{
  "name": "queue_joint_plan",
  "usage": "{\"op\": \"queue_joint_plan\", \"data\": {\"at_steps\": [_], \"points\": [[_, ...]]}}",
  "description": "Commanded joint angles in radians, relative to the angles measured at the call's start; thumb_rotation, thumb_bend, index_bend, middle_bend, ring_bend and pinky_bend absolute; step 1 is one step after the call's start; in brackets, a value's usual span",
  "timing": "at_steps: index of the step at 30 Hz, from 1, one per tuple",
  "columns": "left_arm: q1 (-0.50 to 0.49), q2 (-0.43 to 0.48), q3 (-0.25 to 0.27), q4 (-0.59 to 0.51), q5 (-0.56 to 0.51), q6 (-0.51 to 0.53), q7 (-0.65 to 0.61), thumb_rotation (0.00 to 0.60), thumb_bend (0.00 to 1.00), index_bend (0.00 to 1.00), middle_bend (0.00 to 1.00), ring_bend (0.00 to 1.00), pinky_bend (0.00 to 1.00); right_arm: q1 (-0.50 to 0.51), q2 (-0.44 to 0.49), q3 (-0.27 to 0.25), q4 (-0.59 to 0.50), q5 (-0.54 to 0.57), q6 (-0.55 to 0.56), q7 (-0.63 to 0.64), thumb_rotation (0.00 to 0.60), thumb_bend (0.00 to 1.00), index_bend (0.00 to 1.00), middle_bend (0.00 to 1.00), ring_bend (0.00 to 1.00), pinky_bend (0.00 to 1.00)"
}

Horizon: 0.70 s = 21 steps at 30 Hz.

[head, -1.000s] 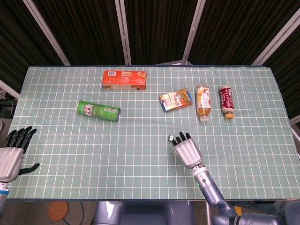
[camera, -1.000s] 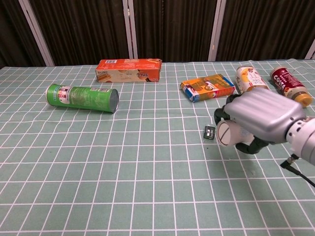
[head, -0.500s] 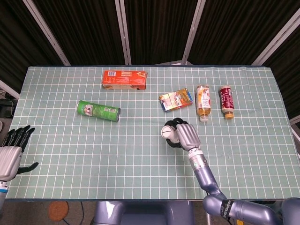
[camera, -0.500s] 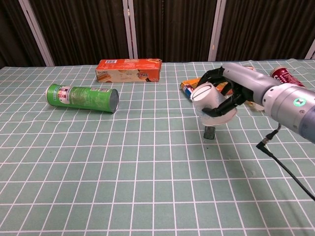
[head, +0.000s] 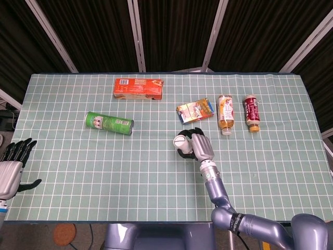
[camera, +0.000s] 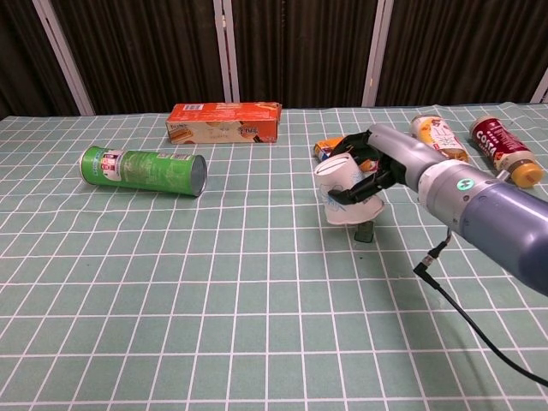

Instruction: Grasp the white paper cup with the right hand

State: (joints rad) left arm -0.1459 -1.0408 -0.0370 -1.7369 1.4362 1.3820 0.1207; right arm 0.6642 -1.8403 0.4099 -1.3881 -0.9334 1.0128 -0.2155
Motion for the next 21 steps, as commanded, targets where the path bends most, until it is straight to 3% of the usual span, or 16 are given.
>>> {"op": "queue_joint_plan", "data": {"at_steps": [1,12,21], "points": [[0.0,0.001,0.0,0.0,0.0,0.001,-0.003,0.6,0.0,0.0,0.0,0.0,0.0,-0.001,0.0,-0.003,0.002,0.006,0.005,0.004,0.6,0.27,0.37,0.35,0.18,0.08],[0.001,0.002,0.005,-0.002,0.01,0.003,-0.002,0.6,0.0,0.0,0.0,0.0,0.0,-0.022,0.032,-0.04,-0.02,-0.003,0.008,0.029,0.6,0.27,0.36,0.33,0.16,0.08],[0.001,0.003,0.007,-0.006,0.013,0.003,-0.002,0.6,0.0,0.0,0.0,0.0,0.0,-0.044,0.074,-0.084,-0.03,-0.046,-0.003,0.064,0.6,0.21,0.14,0.12,0.02,0.0]]}}
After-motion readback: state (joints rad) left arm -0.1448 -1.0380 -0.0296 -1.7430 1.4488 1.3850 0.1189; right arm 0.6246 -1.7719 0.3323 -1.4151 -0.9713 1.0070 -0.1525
